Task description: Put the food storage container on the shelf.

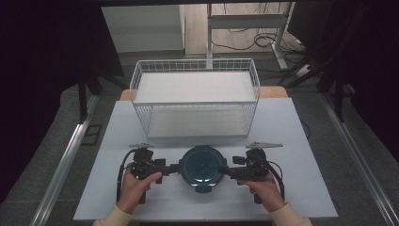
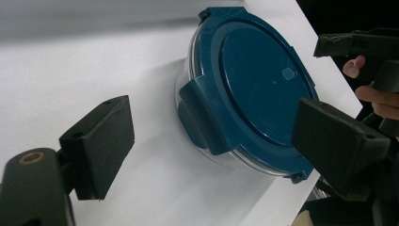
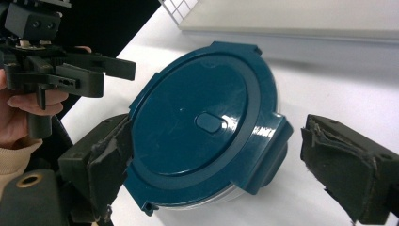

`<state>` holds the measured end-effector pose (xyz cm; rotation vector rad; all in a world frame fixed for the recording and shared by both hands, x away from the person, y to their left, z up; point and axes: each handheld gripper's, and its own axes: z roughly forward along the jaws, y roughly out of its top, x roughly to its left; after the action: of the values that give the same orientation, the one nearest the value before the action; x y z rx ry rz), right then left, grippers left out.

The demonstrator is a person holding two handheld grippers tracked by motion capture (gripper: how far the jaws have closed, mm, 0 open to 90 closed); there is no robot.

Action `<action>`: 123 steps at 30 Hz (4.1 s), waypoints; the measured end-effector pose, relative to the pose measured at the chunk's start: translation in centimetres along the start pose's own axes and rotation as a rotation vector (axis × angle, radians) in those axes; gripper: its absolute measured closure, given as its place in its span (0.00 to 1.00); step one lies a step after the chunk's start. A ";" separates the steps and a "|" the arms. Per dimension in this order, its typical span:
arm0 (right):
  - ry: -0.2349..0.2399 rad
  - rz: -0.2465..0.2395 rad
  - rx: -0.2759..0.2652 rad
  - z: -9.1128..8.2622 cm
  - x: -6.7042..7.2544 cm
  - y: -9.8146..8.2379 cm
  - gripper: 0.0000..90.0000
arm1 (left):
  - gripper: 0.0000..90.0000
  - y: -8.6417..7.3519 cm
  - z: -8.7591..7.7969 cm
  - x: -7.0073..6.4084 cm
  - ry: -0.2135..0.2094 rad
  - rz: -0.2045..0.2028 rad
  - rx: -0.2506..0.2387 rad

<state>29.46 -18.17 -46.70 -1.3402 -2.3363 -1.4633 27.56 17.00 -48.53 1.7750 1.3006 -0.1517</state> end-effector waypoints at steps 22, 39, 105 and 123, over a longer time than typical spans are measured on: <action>-0.013 0.060 0.079 2.7 -0.4 -1.0 0.09 | 0.15 -0.5 2.8 0.7 -0.099 -0.078 0.062; 0.017 0.193 0.117 4.6 -1.6 -1.7 0.13 | 0.23 -1.1 5.2 1.1 -0.223 -0.185 0.113; 0.076 0.117 -0.068 -0.8 1.5 -0.3 0.44 | 0.48 -0.2 -0.2 -3.3 -0.165 0.003 -0.041; 0.068 0.072 -0.096 -1.4 2.1 1.8 0.44 | 0.47 1.7 -1.1 -3.8 -0.165 0.037 -0.069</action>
<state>28.87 -17.60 -43.71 -1.3586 -2.1793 -1.5918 26.86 15.09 -44.72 1.6900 1.1416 -0.2251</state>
